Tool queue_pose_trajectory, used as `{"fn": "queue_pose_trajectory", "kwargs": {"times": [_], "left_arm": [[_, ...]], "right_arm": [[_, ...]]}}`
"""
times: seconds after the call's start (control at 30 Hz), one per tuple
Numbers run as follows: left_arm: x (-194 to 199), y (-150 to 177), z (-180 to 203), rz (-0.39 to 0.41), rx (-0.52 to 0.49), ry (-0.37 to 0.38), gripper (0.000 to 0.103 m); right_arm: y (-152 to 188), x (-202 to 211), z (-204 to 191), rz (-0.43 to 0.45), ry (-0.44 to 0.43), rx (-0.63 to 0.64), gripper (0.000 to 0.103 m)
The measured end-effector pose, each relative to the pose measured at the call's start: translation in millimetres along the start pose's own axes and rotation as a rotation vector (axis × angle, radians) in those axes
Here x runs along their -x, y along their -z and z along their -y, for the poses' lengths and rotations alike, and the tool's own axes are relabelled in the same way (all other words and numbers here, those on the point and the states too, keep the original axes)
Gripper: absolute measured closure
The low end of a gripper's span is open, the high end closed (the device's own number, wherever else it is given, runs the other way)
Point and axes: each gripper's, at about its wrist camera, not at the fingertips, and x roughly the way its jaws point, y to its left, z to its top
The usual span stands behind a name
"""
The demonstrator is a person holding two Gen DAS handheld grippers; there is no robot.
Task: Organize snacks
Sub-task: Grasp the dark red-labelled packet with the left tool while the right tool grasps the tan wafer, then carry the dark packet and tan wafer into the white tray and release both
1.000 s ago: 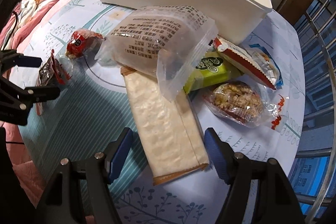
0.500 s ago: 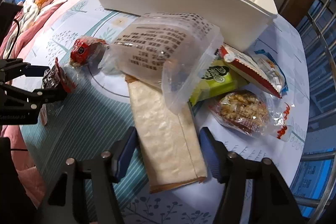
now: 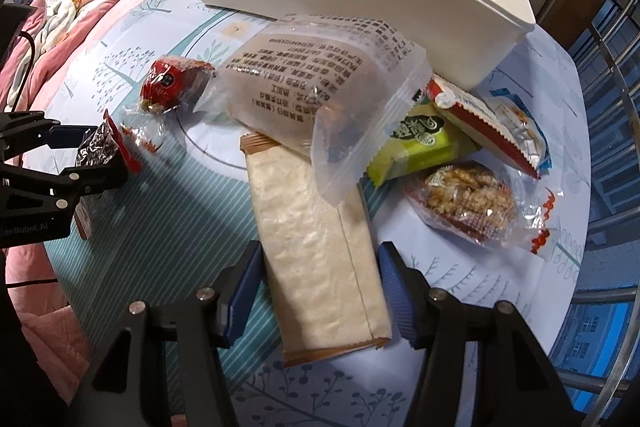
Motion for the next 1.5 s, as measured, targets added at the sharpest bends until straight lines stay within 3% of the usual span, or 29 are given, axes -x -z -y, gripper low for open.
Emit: {"fn": "queue_pose_trajectory", "kwargs": {"times": [0.5, 0.8, 1.2, 1.5], "left_arm": [[31.5, 34.1, -19.2, 0.033, 0.031, 0.007, 0.048], [52.8, 45.5, -40.5, 0.051, 0.068, -0.013, 0.048], [87.0, 22.6, -55.6, 0.073, 0.104, -0.016, 0.048], [116.2, -25.2, -58.5, 0.089, 0.069, -0.002, 0.047]], "right_arm": [[22.6, 17.9, -5.7, -0.036, -0.11, -0.053, 0.048], [26.7, 27.3, -21.6, -0.062, -0.198, 0.004, 0.048], [-2.5, 68.0, -33.5, 0.042, -0.253, 0.054, 0.048], [-47.5, 105.4, -24.2, 0.189, -0.268, -0.018, 0.048]]}}
